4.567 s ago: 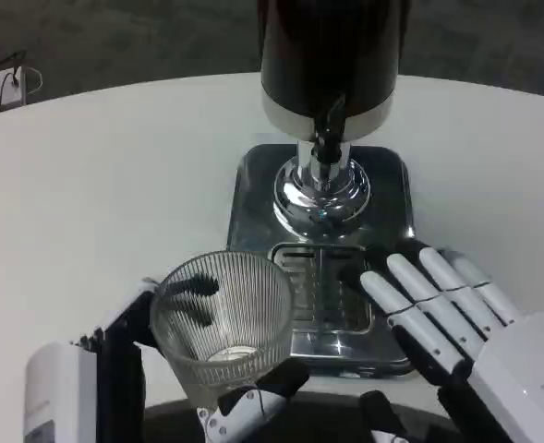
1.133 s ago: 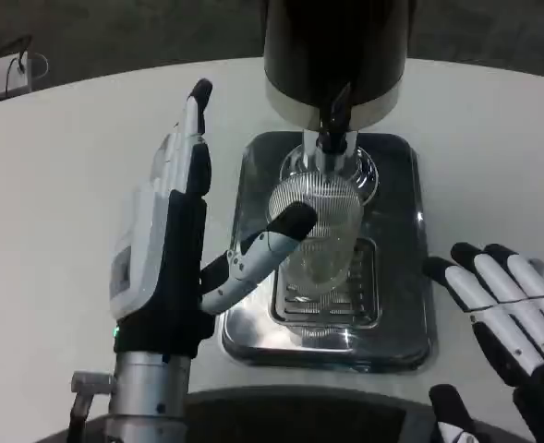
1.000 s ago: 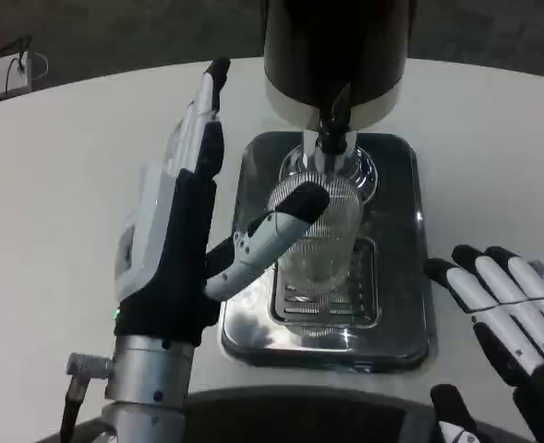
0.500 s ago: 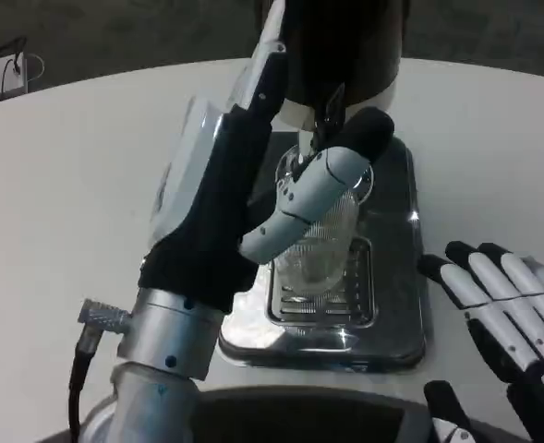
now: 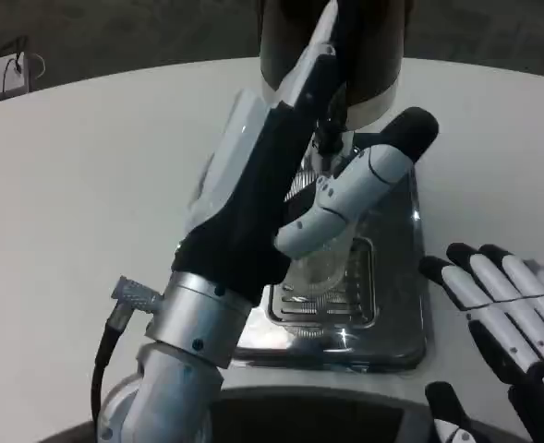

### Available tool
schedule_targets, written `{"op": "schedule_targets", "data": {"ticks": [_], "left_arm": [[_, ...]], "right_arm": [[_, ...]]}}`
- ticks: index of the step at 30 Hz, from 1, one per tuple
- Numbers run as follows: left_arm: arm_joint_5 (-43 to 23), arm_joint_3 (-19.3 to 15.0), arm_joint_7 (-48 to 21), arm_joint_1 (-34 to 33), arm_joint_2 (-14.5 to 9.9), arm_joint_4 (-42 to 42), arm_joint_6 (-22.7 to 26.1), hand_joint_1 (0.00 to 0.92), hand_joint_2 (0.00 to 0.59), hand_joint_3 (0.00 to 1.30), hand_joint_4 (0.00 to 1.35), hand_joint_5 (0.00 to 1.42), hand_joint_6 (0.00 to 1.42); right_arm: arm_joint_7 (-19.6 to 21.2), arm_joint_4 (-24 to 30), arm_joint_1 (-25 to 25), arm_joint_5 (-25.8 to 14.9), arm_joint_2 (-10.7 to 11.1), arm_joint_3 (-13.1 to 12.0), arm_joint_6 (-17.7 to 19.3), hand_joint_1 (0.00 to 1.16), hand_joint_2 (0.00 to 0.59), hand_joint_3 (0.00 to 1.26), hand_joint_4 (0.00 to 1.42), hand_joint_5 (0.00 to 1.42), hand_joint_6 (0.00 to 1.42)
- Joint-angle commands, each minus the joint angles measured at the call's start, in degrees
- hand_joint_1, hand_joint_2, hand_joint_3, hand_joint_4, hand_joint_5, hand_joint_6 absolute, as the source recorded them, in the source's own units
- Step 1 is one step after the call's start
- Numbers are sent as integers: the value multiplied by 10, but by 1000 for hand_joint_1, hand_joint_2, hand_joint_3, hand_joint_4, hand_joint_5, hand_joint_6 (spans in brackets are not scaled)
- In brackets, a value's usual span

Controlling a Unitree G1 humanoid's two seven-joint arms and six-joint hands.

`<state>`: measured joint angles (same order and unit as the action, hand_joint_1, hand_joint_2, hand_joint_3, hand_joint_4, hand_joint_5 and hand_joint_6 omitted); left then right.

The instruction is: Grasp the cup under the faucet to collect the drink, then remove the cup.

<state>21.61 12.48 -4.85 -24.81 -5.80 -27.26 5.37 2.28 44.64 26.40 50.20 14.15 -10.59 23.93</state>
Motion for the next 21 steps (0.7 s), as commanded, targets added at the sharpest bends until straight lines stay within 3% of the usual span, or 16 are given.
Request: {"op": "schedule_targets", "data": {"ticks": [1, 10, 21], "left_arm": [[18, 3, 4, 1, 4, 7, 5, 0, 144, 0, 0, 0, 0], [29, 9, -6, 6, 2, 15, 12, 0, 141, 0, 0, 0, 0], [63, 28, -76, -27, -36, -11, 70, 0, 138, 0, 0, 0, 0]], "right_arm": [[1, -4, 2, -7, 1, -4, -4, 254, 545, 95, 42, 37, 65], [1, -7, -1, -11, 3, -7, -7, 254, 545, 95, 42, 37, 65], [-1, -14, -9, -13, 2, -2, -9, 254, 545, 95, 42, 37, 65]]}}
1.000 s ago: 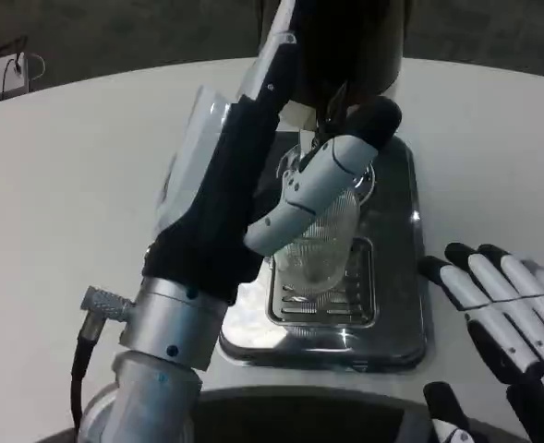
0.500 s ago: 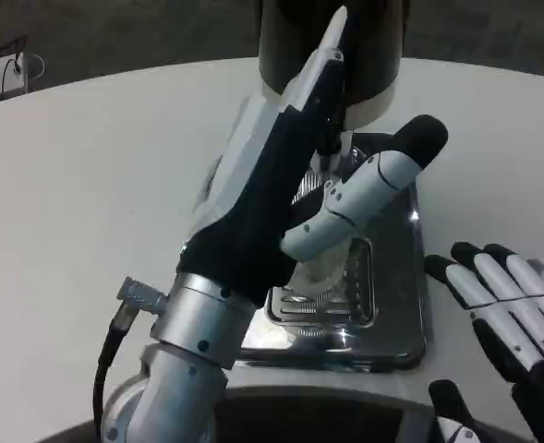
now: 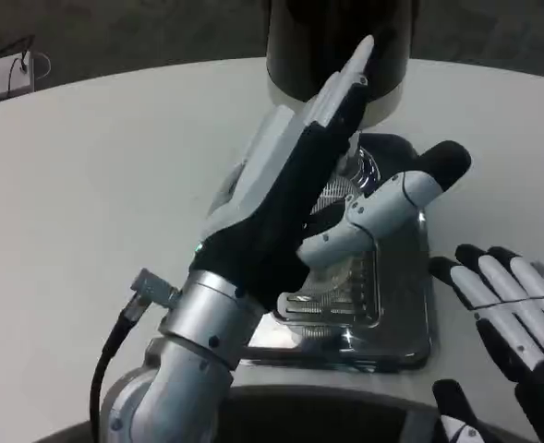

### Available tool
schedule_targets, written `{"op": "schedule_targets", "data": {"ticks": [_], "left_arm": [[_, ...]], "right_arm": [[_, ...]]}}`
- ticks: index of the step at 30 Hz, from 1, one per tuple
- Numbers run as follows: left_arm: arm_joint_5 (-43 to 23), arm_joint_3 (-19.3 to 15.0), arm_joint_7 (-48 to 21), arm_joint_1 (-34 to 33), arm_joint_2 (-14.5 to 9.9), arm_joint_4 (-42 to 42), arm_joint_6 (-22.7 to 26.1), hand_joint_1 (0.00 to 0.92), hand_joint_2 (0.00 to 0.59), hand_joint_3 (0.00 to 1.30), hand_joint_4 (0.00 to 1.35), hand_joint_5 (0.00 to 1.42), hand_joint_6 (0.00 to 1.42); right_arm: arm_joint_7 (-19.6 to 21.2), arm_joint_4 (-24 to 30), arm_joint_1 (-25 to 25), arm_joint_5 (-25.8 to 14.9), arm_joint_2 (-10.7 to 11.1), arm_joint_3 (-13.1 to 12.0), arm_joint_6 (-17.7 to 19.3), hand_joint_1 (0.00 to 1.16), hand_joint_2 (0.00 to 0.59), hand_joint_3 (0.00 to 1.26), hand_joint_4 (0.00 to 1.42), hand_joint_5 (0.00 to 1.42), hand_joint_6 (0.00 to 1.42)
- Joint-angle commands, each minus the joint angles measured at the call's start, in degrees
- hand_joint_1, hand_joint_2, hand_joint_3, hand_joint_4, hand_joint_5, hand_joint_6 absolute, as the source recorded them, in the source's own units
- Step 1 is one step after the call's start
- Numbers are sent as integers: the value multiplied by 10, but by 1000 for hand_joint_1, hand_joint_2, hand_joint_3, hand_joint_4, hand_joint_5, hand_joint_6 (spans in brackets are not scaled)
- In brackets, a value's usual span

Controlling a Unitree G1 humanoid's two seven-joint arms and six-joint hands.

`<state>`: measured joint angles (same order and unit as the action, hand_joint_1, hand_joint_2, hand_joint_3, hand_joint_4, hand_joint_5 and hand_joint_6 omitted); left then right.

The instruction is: Grasp the cup under the faucet to collect the drink, then remove the cup.

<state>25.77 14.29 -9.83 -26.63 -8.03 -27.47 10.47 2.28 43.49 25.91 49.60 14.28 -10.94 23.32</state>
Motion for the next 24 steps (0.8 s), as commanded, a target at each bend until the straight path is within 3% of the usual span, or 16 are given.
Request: {"op": "schedule_targets", "data": {"ticks": [1, 6, 14, 24], "left_arm": [[30, 14, -34, -14, -20, -12, 24, 0, 138, 0, 0, 0, 0], [60, 25, -67, -32, -38, -21, 39, 0, 141, 0, 0, 0, 0], [75, 27, -90, -38, -45, -27, 50, 0, 142, 0, 0, 0, 0], [89, 33, -130, -60, -64, -28, 57, 0, 141, 0, 0, 0, 0]], "right_arm": [[-1, -3, -5, -8, 1, 2, -4, 254, 545, 95, 42, 37, 65], [-3, -6, -8, -11, 0, 6, -10, 256, 543, 95, 42, 37, 65], [-22, -21, -17, -40, 0, 17, -29, 285, 499, 78, 42, 37, 78], [-29, -32, -28, -54, 4, 18, -49, 293, 488, 76, 34, 37, 80]]}}
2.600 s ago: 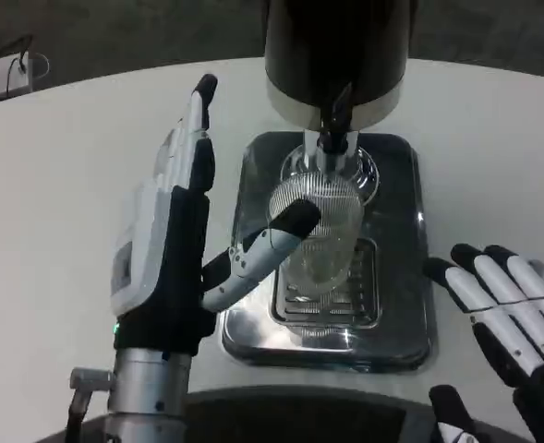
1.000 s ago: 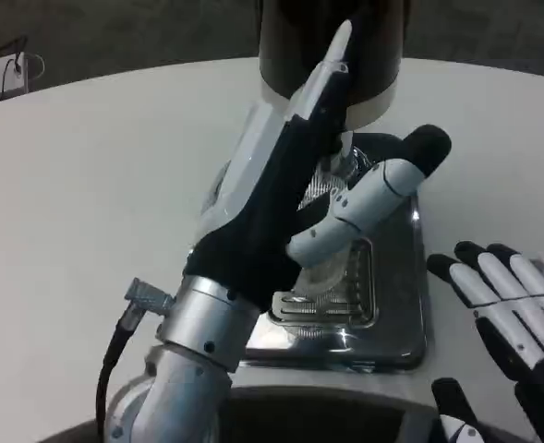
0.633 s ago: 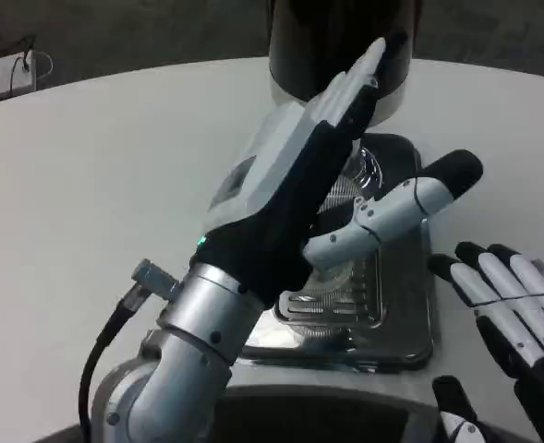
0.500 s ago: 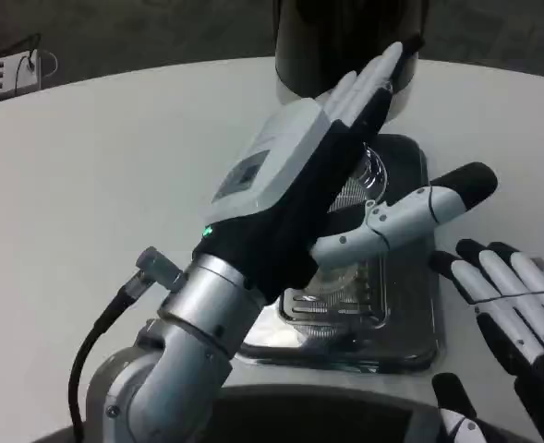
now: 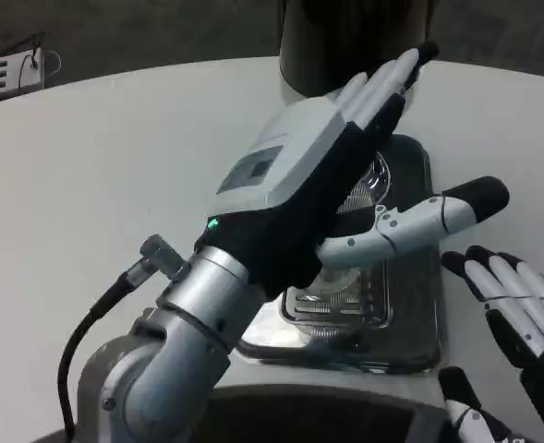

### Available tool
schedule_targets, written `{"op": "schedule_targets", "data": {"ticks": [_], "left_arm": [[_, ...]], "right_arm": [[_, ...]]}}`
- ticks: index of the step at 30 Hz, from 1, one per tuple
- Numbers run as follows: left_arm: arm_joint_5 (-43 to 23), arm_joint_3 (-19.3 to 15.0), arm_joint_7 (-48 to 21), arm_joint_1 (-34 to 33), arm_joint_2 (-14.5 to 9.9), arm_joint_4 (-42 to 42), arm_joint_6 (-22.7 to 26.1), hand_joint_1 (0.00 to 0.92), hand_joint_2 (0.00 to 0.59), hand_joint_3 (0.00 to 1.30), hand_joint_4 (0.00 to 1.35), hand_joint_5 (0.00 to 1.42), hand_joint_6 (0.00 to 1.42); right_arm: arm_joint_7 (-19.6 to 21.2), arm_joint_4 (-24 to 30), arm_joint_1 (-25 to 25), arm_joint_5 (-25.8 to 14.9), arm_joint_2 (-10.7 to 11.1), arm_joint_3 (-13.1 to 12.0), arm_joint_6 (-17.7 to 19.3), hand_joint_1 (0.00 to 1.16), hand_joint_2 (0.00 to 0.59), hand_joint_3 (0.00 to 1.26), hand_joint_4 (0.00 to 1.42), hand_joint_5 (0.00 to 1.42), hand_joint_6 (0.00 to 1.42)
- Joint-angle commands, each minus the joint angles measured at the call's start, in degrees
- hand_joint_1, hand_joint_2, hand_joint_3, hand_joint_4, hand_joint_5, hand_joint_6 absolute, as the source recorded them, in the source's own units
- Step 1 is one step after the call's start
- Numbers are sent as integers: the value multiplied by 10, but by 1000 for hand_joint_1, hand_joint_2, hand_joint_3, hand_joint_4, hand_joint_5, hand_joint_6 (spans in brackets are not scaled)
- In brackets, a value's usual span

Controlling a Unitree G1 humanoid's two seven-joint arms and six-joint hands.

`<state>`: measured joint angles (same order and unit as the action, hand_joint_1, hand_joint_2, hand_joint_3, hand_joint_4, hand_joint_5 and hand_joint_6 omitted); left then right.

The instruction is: Grasp the cup under the faucet to collect the drink, then remove the cup.

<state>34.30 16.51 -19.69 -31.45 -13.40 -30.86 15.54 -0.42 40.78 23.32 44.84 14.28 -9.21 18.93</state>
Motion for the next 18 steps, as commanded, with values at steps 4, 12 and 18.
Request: {"op": "schedule_targets", "data": {"ticks": [4, 12, 18], "left_arm": [[6, 12, -39, -21, -14, 9, 6, 0, 141, 0, 0, 0, 0], [14, 20, -64, -43, -27, 16, 7, 0, 141, 0, 0, 0, 0], [19, 23, -78, -53, -29, 23, 6, 0, 142, 0, 0, 8, 0]], "right_arm": [[-2, -5, -4, -7, 4, 1, -6, 295, 487, 76, 33, 37, 80], [-2, -8, -7, -9, 5, 2, -7, 298, 482, 76, 32, 37, 80], [-1, -12, -10, -10, 4, 4, -9, 298, 482, 76, 32, 37, 80]]}}
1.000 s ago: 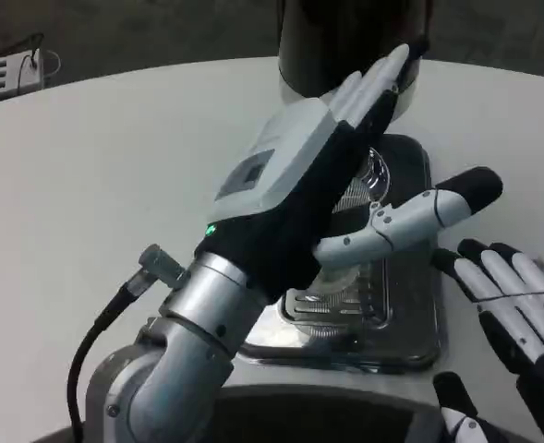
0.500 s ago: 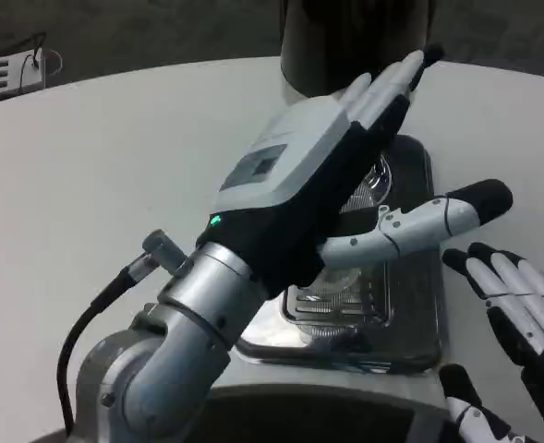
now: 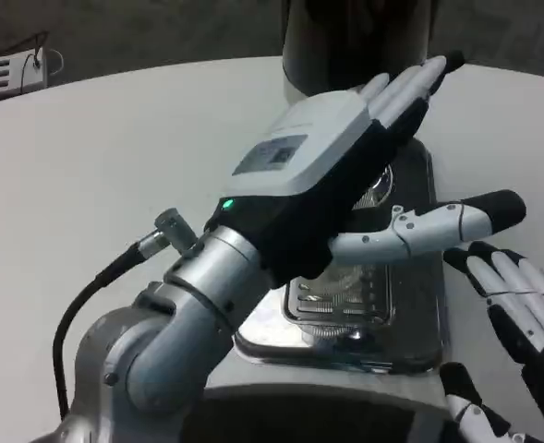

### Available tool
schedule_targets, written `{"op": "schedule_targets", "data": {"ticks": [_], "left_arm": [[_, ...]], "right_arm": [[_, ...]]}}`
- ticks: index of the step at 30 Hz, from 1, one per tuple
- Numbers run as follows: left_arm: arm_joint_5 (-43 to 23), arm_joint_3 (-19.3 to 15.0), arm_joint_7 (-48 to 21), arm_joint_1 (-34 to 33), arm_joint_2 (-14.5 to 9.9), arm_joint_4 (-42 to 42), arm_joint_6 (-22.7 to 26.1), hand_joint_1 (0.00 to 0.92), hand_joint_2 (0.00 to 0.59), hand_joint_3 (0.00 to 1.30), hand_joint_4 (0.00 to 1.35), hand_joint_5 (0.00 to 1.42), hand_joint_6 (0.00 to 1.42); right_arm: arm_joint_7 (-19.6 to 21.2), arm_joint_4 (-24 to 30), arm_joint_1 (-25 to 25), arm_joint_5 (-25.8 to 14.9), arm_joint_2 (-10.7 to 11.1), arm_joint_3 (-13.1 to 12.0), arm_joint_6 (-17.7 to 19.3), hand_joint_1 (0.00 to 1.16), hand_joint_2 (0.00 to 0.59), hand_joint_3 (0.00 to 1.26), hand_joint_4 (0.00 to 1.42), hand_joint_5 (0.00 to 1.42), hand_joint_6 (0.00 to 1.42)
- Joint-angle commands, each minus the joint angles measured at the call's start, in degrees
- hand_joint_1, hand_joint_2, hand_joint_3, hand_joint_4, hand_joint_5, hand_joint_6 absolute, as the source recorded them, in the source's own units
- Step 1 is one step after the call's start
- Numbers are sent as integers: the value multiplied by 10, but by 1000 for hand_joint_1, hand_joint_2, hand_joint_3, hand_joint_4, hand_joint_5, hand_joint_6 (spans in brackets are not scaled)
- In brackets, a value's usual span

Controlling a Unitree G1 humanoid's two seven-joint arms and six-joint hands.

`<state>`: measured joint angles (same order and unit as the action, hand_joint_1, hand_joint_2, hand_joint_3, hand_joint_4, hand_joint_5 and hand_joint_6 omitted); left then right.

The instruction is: Grasp the cup under the faucet to collect the drink, then remove the cup.

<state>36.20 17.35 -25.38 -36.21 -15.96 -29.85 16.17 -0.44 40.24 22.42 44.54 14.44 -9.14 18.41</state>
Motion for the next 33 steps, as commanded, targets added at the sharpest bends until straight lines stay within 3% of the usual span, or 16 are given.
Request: {"op": "schedule_targets", "data": {"ticks": [1, 9, 22, 33], "left_arm": [[1, 14, -20, -6, -3, 13, -2, 0, 143, 0, 0, 9, 0], [3, 10, -18, -3, -4, 11, -3, 0, 146, 0, 0, 12, 0], [7, 7, -21, 2, -4, 1, 4, 0, 146, 0, 0, 12, 0], [9, 5, -22, 8, -5, -10, 10, 0, 146, 0, 0, 12, 0]], "right_arm": [[-1, -7, -1, -7, 2, 4, -5, 298, 482, 76, 32, 37, 80], [-8, -28, -23, -21, 5, 23, -7, 329, 431, 56, 32, 37, 95], [-17, -64, -85, -68, -15, 56, -73, 379, 346, 46, 32, 37, 125], [-10, -100, -128, -93, -11, 70, -88, 429, 302, 24, 32, 49, 142]]}}
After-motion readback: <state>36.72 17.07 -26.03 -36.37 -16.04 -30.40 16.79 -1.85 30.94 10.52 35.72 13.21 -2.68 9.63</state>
